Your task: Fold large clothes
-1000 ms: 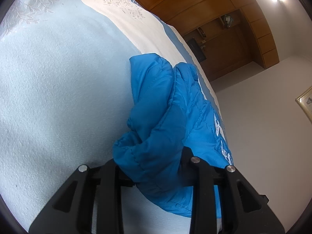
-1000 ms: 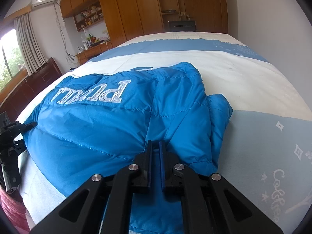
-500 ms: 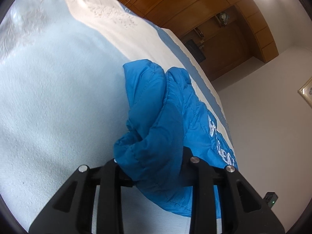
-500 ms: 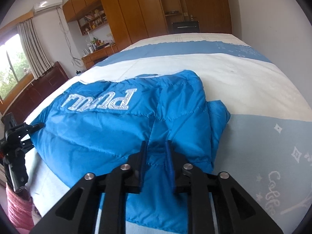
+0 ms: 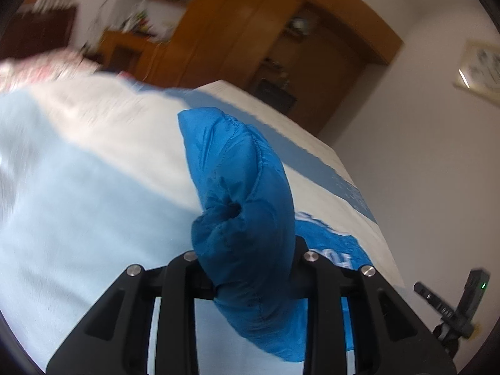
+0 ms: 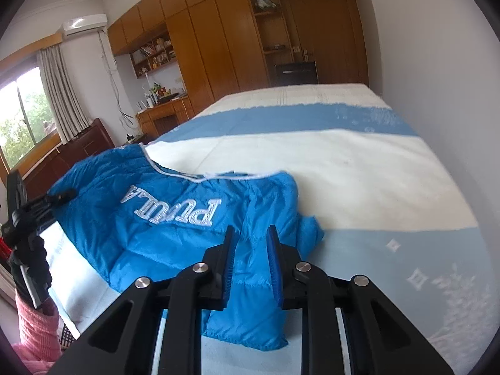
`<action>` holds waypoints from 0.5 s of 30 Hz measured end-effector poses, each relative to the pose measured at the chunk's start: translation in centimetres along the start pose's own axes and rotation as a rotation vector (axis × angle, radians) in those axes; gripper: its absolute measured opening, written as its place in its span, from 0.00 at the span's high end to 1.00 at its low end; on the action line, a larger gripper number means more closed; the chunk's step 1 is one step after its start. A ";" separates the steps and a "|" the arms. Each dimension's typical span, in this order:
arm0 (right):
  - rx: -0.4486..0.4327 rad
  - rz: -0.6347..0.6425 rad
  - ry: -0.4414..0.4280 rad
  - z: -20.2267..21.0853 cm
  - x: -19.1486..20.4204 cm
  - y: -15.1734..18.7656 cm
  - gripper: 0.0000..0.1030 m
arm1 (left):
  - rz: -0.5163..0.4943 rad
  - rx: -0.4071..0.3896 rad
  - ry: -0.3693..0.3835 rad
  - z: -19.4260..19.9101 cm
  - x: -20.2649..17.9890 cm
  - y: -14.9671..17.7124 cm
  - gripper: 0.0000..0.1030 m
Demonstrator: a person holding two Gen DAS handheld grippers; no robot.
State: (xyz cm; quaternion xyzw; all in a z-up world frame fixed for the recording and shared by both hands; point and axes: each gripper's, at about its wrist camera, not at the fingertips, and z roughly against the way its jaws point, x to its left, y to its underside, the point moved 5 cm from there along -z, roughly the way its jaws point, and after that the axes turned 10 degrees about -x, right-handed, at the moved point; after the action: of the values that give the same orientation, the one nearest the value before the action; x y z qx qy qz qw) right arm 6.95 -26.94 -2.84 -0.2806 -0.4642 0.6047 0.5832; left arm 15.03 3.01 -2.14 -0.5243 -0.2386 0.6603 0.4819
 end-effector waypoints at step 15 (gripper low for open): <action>-0.023 0.020 0.038 3.0 -0.1 -1.1 0.79 | -0.371 0.095 0.167 -3.6 -17.7 5.7 0.74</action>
State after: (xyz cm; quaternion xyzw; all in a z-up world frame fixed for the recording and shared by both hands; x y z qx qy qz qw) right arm 4.80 -27.87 -0.62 -0.3032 -0.4571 0.5999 0.5825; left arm 15.92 -15.75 0.14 -0.5009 -0.2587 0.5248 0.6378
